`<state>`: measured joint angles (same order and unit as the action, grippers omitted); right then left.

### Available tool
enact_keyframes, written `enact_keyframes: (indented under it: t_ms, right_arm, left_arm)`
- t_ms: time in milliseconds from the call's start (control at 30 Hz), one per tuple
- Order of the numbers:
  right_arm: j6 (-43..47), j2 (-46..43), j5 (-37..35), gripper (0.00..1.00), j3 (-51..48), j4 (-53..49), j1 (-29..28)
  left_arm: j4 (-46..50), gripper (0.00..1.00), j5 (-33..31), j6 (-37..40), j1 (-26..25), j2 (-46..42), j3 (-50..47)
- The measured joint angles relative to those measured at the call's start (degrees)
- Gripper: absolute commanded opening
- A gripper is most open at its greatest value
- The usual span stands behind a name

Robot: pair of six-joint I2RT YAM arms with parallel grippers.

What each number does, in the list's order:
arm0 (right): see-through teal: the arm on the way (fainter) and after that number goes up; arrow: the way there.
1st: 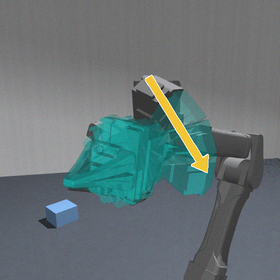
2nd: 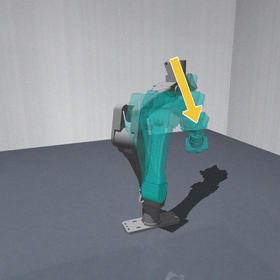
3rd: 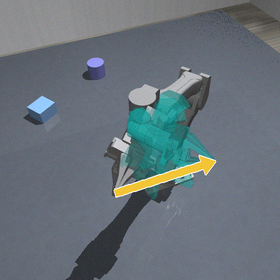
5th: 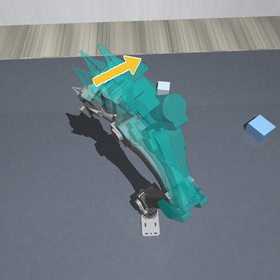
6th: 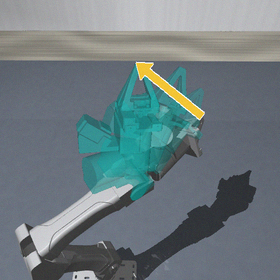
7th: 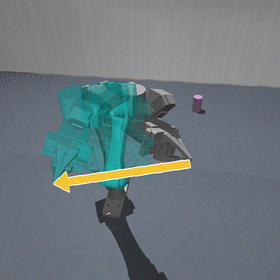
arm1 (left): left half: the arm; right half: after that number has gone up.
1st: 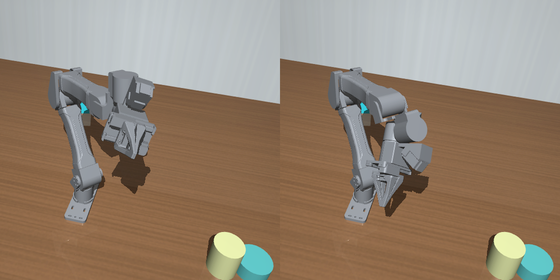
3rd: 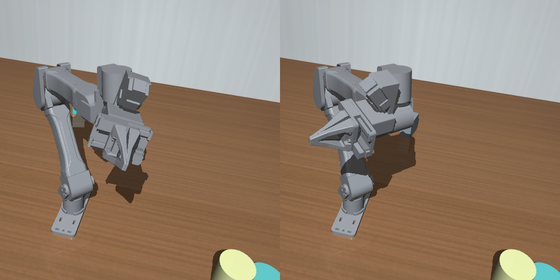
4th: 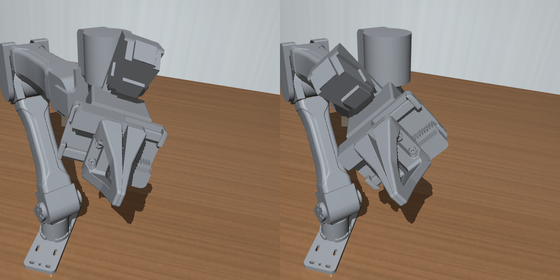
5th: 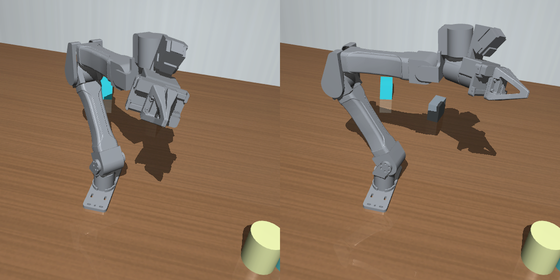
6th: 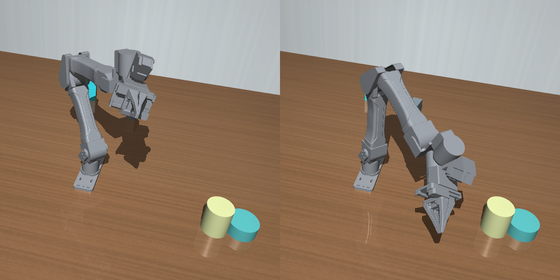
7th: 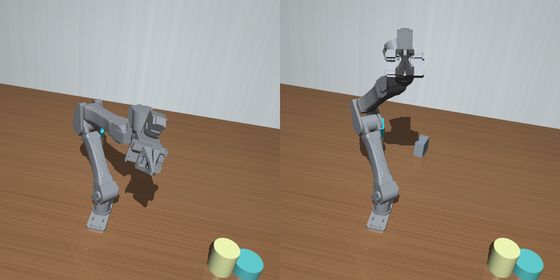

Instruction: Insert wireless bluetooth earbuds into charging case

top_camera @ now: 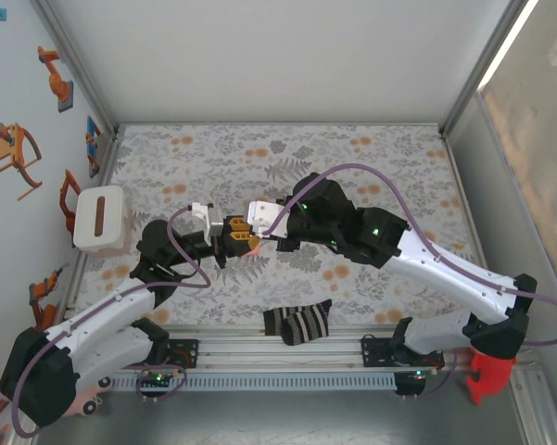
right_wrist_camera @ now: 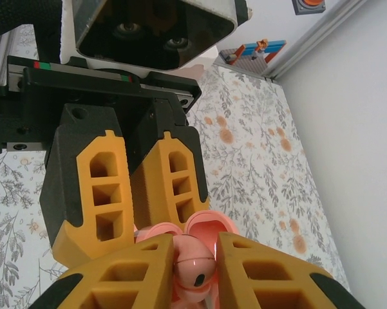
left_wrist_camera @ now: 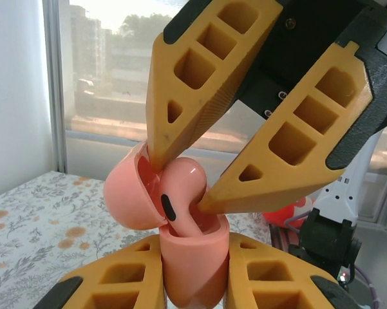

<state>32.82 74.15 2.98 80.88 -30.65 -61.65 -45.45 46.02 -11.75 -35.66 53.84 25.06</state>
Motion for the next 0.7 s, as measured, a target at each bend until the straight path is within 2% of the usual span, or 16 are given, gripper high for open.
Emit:
enact_keyframes:
  t_ms: [133, 367, 533, 700]
  right_arm:
    - [0.0, 0.0, 0.2, 0.24, 0.0, 0.0, 0.0]
    - [-1.5, 0.0, 1.1, 0.35, 0.7, 0.0, 0.0]
    - [-4.4, -1.4, 1.9, 0.49, 3.3, 0.1, 0.0]
    - [-7.9, -6.0, -0.4, 0.61, 3.5, 1.0, 0.0]
  left_arm:
    - [0.0, 0.00, -0.1, 0.0, 0.0, 0.0, 0.0]
    - [-0.2, 0.00, -0.1, 0.1, 0.0, 0.0, 0.0]
    - [-0.5, 0.00, -0.2, 0.3, 0.0, 0.1, 0.0]
    - [-1.3, 0.00, -0.7, 0.4, 0.0, 0.5, 0.0]
